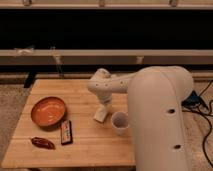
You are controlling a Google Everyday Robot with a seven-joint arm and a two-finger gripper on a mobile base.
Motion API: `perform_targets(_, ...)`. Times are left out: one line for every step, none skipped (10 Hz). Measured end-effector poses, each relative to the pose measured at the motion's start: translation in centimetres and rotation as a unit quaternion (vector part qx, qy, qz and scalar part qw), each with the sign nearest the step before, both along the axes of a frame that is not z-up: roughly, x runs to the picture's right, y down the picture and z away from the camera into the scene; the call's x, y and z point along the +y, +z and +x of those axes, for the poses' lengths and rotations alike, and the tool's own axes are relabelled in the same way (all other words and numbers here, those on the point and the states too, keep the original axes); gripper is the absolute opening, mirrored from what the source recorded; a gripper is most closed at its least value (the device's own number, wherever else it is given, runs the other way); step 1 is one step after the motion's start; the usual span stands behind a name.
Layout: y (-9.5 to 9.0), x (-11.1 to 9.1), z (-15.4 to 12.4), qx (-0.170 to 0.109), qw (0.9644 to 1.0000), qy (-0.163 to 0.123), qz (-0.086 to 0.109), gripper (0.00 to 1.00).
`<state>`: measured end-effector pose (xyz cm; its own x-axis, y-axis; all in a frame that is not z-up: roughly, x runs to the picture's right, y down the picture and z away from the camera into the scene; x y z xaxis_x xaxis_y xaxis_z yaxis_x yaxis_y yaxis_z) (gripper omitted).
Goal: Wipe the white sponge on the table
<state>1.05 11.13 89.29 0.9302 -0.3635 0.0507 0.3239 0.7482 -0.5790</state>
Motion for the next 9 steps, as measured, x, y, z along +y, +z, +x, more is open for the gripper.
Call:
perform_targets(0.1, 0.1, -1.4, -0.009, 0.9999, -0.006, -0.002, 0.00)
perform_targets(0.1, 0.2, -2.8, -0.020, 0.9997, -0.014, -0.003, 0.00)
perform_targets(0.2, 0.2, -3.5, -0.025, 0.9995, -0.017, -0.004, 0.00)
perform_targets(0.5, 0.0, -4.2, -0.029, 0.9993, -0.021, -0.003, 0.00)
perform_targets(0.6, -0.1, -5.2, -0.034, 0.9991, -0.025, -0.002, 0.01)
perform_targets(0.8, -0.4, -6.0, -0.038, 0.9989, -0.027, 0.000, 0.05)
perform_targets(0.9, -0.6, -6.8, -0.041, 0.9987, -0.029, 0.003, 0.13)
perform_targets(1.1, -1.1, -7.7, -0.045, 0.9986, -0.028, 0.007, 0.25)
perform_targets(1.3, -1.5, -8.0, -0.045, 0.9986, -0.026, 0.011, 0.35)
